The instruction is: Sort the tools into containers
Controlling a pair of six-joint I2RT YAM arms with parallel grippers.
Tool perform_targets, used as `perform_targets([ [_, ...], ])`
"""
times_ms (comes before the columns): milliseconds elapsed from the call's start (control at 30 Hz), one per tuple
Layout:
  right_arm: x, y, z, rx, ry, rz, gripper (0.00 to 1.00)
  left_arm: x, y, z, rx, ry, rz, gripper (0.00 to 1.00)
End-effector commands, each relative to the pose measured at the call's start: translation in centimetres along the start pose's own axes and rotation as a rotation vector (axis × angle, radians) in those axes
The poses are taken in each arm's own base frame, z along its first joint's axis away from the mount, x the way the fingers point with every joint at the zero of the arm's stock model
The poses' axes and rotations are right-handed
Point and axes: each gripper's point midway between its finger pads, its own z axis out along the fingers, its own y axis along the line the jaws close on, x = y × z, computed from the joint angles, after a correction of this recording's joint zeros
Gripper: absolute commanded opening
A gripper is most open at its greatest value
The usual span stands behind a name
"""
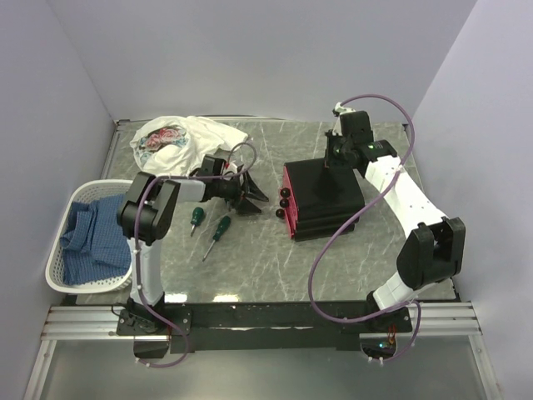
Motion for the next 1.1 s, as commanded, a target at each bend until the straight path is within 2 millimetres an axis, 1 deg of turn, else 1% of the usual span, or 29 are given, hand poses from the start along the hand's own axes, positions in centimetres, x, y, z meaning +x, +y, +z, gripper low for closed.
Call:
perform_targets([
  [0, 12.1, -3.4, 1.0, 0.119, 0.433, -0.028, 0.00, 0.1, -2.3, 0.7, 0.113, 0.038, 0.024, 0.66],
  [133, 12.3, -3.5, 1.1, 0.119, 0.439, -0.022, 0.00, 1.8, -1.9, 2.5, 0.113, 0.114, 0.009, 0.61],
  [200, 12.2, -3.5, 1.3, 0.120, 0.440, -0.024, 0.00, 2.0, -1.7, 3.0, 0.119, 0.137, -0.002, 0.58],
  [233, 12.2, -3.4, 1.4, 0.119, 0.440, -0.024, 0.00, 2.3, -1.7, 3.3, 0.118, 0.147, -0.001, 0.54],
  [300, 11.9, -3.4, 1.5, 0.119, 0.439, -0.022, 0.00, 2.4, -1.3, 3.8, 0.112, 0.163, -0.014, 0.51],
  [333, 11.8, -3.4, 1.6, 0.119, 0.437, -0.021, 0.00, 2.5, -1.5, 4.0, 0.111, 0.170, -0.012, 0.51],
  [367, 11.6, -3.3, 1.6, 0.117, 0.436, -0.021, 0.00, 2.6, -1.1, 4.2, 0.103, 0.178, -0.021, 0.52],
  [400, 11.3, -3.2, 1.7, 0.113, 0.429, -0.022, 0.00, 2.5, -1.1, 4.3, 0.100, 0.177, -0.017, 0.52],
  [533, 11.1, -3.2, 1.8, 0.113, 0.423, -0.019, 0.00, 2.8, -1.3, 5.0, 0.104, 0.190, -0.014, 0.51],
  [767, 11.7, -3.3, 1.6, 0.112, 0.429, -0.020, 0.00, 3.0, -1.0, 5.9, 0.109, 0.204, -0.028, 0.49],
  [867, 11.8, -3.2, 1.5, 0.111, 0.429, -0.018, 0.00, 3.2, -1.1, 6.2, 0.114, 0.214, -0.030, 0.47],
  [967, 11.8, -3.2, 1.5, 0.111, 0.429, -0.018, 0.00, 3.3, -1.1, 6.1, 0.117, 0.216, -0.033, 0.38],
  [1000, 11.7, -3.2, 1.5, 0.112, 0.426, -0.019, 0.00, 3.3, -1.0, 6.0, 0.114, 0.213, -0.036, 0.30],
  [1033, 11.8, -3.2, 1.6, 0.111, 0.428, -0.021, 0.00, 3.4, -0.7, 5.8, 0.103, 0.213, -0.050, 0.27],
  [1067, 11.7, -3.3, 1.6, 0.115, 0.427, -0.022, 0.00, 3.3, -1.0, 5.4, 0.103, 0.203, -0.035, 0.24],
])
